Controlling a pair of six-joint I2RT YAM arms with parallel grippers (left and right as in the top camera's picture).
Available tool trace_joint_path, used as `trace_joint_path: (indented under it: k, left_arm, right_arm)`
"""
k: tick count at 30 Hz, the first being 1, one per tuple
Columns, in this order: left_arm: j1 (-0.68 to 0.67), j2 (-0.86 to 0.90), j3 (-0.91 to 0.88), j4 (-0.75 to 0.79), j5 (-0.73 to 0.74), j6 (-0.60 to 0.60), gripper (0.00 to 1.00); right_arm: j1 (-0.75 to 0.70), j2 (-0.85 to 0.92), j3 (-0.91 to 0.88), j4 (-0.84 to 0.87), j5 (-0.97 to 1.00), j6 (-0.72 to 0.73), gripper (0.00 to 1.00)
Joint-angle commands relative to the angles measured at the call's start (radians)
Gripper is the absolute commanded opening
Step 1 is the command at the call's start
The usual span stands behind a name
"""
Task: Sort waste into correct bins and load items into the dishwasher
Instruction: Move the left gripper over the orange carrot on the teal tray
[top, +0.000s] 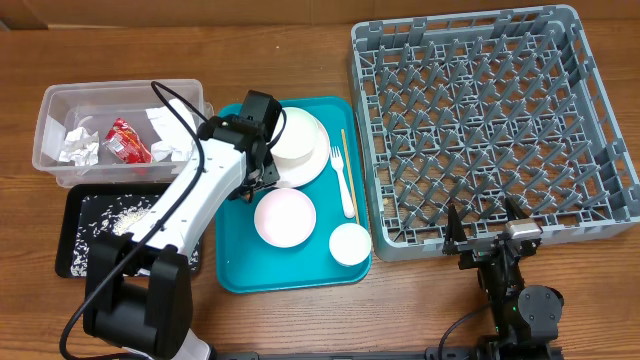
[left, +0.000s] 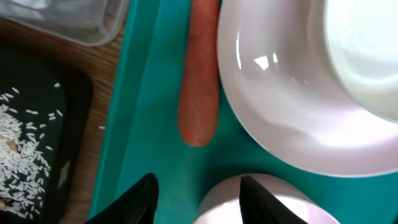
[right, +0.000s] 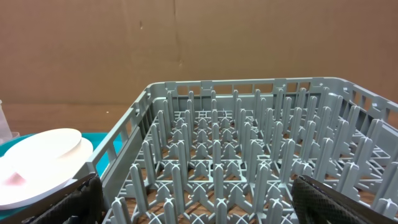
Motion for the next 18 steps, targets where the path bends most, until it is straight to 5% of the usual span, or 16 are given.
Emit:
trace_joint_path:
  k: [1,18]
  left_arm:
    - [0.006,0.008,-0.023,0.019,-0.074,-0.01,0.48]
    - [0.006,0.008,-0.081,0.099,-0.073,0.111,0.55]
  right_arm:
    - [-0.003,-0.005,-0.011,0.005,0.006,-0.003,1.0]
    - [-0.003,-0.005,-0.011,0.005,0.006,-0.003,1.0]
